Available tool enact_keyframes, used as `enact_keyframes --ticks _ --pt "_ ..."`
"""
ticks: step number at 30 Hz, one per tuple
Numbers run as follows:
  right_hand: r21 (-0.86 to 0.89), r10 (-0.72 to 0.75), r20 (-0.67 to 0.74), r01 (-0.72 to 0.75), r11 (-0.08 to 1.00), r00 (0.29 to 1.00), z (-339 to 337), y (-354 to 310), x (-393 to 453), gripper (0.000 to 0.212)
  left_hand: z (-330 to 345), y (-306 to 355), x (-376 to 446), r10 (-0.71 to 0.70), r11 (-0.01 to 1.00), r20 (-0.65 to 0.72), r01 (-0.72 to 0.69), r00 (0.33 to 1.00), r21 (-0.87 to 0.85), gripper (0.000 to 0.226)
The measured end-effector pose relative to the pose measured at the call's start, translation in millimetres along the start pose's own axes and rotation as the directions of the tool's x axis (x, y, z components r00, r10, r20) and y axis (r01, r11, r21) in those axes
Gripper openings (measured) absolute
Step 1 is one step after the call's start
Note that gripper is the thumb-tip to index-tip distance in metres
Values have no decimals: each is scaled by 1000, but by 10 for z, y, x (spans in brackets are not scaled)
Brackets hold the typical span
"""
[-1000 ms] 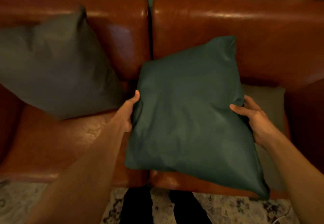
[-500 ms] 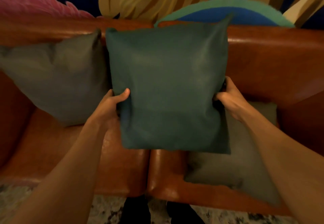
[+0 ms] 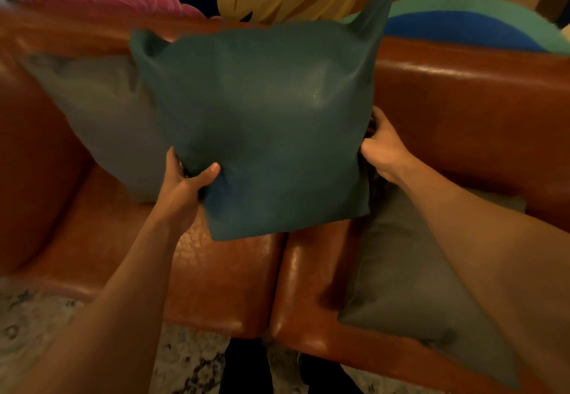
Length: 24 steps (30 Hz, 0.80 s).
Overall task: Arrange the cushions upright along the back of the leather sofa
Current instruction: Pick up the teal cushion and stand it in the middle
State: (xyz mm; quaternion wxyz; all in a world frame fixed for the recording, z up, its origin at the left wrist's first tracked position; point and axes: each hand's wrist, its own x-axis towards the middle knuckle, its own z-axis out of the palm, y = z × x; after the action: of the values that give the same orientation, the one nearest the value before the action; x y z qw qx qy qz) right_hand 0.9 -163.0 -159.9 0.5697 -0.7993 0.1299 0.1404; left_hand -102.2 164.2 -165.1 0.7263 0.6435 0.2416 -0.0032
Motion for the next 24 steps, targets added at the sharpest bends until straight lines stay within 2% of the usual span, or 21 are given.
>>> enact_keyframes --ticks 4,8,13,17,20,22,24 --pt "-106 31 -60 -38 994 998 72 195 105 74 105 -242 14 -90 995 -19 91 996 38 76" --pt "-177 53 27 -47 983 998 103 422 211 70 208 -393 60 -112 993 -49 114 992 26 84" --pt "-162 60 39 -53 985 997 97 303 129 72 197 -423 88 -125 990 -140 133 982 49 81" --pt "-132 123 65 -114 985 990 -25 424 66 66 247 -563 -31 -147 984 -249 168 957 65 67" --pt "-105 173 60 -166 980 983 -175 619 -29 56 344 -835 -174 -210 964 -365 254 907 75 42" --pt "-110 209 49 -203 973 977 -311 771 -126 51 459 -1003 -288 -287 945 -363 323 887 43 29" --pt "-112 248 27 -243 964 968 -470 950 -243 46 618 -1164 -389 -349 926 -369 378 861 5 32"
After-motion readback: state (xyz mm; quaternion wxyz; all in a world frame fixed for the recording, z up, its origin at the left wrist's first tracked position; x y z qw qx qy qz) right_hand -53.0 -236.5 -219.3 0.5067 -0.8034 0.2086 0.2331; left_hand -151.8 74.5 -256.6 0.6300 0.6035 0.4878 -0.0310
